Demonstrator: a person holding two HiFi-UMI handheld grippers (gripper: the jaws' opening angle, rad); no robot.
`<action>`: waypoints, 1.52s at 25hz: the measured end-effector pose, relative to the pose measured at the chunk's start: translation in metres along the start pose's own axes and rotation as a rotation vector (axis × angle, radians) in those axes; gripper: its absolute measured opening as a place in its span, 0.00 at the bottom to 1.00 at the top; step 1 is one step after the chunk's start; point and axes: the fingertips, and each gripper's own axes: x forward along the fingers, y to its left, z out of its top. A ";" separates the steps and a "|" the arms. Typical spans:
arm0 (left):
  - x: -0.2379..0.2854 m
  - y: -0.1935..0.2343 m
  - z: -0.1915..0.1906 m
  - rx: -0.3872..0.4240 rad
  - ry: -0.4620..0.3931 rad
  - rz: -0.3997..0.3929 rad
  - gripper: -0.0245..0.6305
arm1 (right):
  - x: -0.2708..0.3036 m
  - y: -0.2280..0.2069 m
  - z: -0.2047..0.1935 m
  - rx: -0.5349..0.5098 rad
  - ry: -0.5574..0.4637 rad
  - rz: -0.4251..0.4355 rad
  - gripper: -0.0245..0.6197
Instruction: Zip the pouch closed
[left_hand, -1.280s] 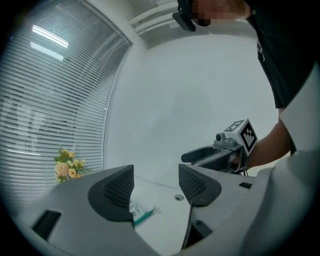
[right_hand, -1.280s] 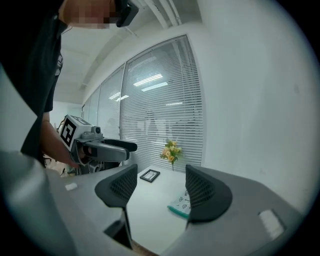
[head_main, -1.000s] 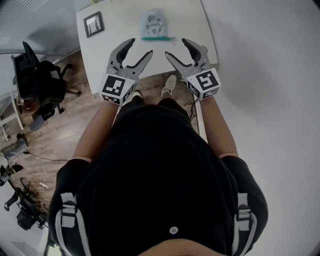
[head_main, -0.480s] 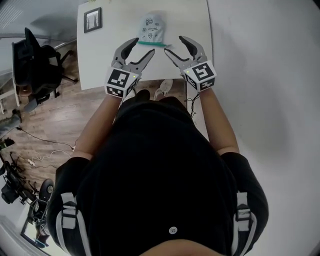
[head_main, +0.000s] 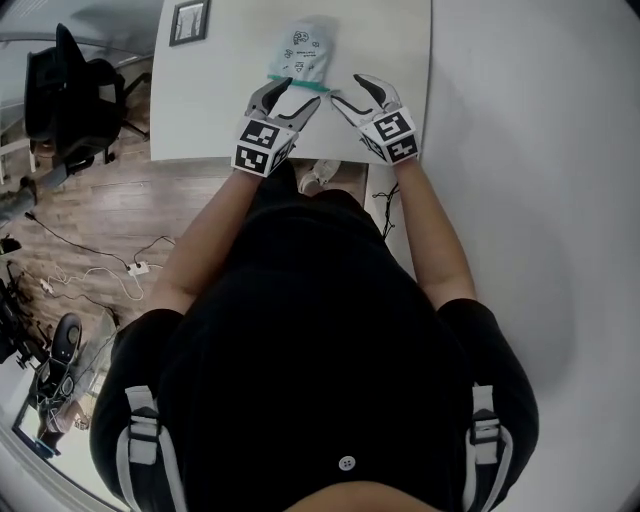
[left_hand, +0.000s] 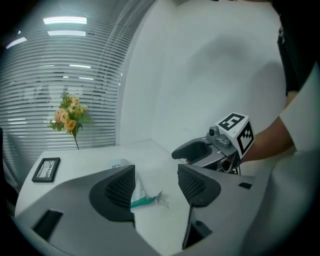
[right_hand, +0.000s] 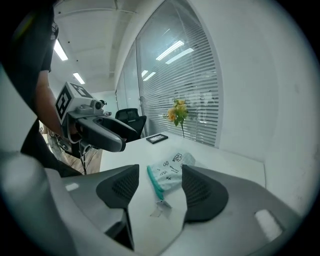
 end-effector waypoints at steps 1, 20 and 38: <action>0.005 0.001 -0.007 -0.008 0.018 0.005 0.45 | 0.004 -0.002 -0.007 -0.006 0.016 0.006 0.47; 0.074 0.003 -0.106 -0.094 0.303 -0.026 0.37 | 0.059 -0.009 -0.089 -0.144 0.288 0.117 0.33; 0.112 -0.012 -0.141 -0.148 0.436 -0.064 0.26 | 0.073 -0.010 -0.122 -0.240 0.431 0.195 0.20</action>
